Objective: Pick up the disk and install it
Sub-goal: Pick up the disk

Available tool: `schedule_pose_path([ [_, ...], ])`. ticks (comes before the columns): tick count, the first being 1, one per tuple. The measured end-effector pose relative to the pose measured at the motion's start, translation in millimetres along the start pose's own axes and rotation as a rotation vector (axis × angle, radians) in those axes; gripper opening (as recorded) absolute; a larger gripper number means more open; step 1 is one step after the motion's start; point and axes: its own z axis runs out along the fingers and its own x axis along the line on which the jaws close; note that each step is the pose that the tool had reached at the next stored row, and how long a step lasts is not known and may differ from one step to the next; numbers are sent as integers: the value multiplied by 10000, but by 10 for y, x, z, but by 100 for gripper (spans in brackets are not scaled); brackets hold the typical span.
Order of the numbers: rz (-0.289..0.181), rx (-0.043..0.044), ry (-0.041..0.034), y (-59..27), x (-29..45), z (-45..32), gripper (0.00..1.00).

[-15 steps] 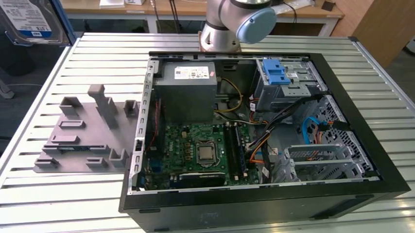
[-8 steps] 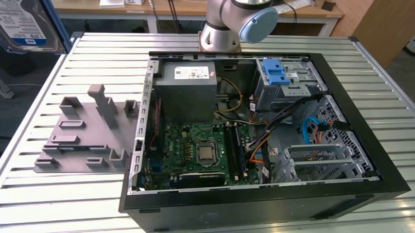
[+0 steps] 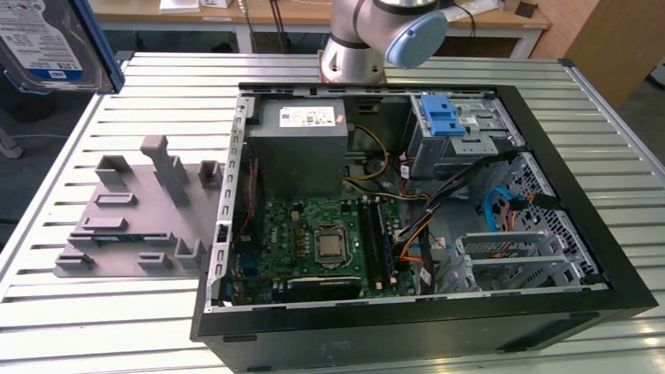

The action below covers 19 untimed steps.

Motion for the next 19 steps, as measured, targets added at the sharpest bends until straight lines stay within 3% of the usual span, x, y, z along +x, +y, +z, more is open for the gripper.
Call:
schedule_pose_path([
  [11,-7,0,0,-332,16,5,36],
  [19,-7,1,-1,-427,40,4,36],
])
